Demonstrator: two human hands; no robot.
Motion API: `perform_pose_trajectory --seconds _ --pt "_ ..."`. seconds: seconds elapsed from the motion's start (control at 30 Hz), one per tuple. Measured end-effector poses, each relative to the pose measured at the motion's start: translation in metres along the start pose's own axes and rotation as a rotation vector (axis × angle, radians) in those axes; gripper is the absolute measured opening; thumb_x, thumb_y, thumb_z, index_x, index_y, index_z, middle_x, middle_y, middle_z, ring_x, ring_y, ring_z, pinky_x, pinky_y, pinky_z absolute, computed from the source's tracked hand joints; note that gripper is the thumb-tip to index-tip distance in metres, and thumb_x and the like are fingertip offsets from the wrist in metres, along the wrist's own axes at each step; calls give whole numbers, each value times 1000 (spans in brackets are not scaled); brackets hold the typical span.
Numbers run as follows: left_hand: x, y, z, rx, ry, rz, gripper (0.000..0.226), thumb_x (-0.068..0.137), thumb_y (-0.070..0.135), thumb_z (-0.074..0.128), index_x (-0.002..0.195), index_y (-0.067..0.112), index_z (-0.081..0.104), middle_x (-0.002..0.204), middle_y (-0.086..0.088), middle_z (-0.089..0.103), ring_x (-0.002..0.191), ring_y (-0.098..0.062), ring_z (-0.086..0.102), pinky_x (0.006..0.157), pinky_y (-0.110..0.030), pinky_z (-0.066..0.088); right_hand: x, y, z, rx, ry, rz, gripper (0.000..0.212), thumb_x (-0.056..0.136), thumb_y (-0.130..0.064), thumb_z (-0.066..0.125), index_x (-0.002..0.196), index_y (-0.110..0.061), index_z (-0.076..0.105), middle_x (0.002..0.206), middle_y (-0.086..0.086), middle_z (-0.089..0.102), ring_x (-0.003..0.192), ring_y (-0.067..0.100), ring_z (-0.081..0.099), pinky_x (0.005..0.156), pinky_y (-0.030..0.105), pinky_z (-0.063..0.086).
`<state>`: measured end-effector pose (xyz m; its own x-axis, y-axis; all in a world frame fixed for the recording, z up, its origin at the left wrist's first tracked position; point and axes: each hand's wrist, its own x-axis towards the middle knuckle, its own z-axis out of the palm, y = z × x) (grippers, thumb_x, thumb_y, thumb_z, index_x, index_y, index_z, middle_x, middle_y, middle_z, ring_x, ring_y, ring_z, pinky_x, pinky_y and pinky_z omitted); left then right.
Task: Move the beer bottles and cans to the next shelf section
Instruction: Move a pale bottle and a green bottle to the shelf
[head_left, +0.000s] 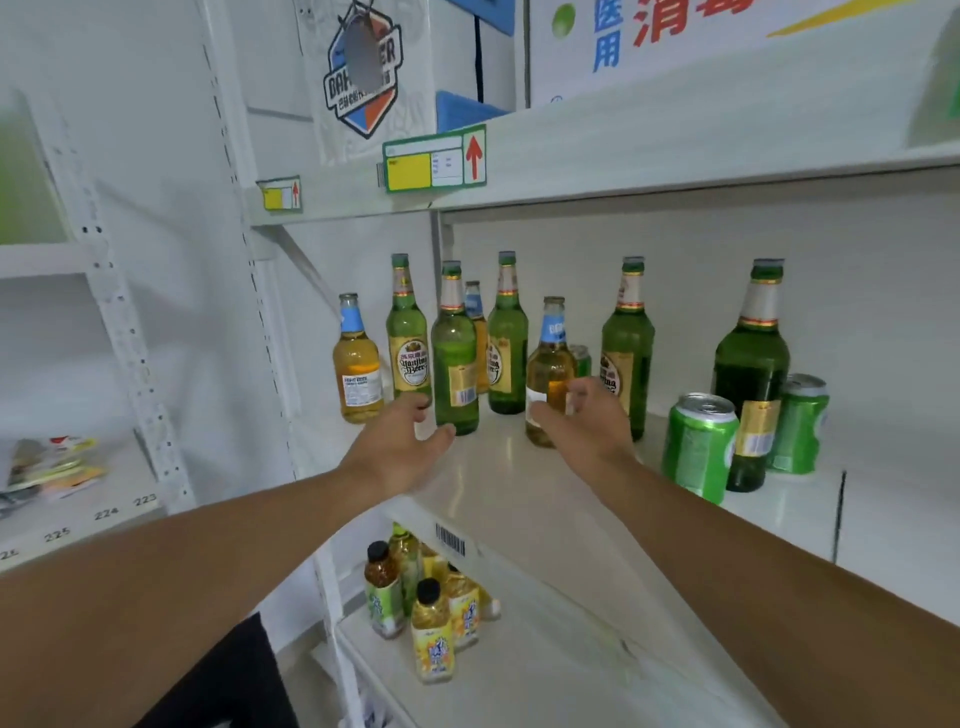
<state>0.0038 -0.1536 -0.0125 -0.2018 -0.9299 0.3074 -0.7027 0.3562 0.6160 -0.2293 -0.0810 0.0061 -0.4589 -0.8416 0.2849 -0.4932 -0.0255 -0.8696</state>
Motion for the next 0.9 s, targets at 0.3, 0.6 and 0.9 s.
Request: perform_pose_trajectory --seconds 0.3,0.6,0.9 --pt "98 -13 33 -390 45 -19 104 68 71 91 155 39 43 149 16 60 138 -13 58 113 -48 53 59 13 36 50 172 -20 105 62 -58 93 151 -33 46 137 -9 63 128 18 62 109 48 54" --pt "129 -8 49 -500 86 -5 72 80 50 92 140 30 59 120 16 70 112 -8 63 94 -30 51 79 29 50 -28 177 20 90 71 -60 91 147 -38 49 124 -14 67 120 20 65 105 50 56" --pt "96 -4 25 -552 58 20 57 80 44 93 128 39 62 108 26 66 103 -1 63 88 -25 52 56 20 32 -7 111 -12 78 72 -50 95 139 -38 56 117 -15 70 113 16 68 100 43 59"
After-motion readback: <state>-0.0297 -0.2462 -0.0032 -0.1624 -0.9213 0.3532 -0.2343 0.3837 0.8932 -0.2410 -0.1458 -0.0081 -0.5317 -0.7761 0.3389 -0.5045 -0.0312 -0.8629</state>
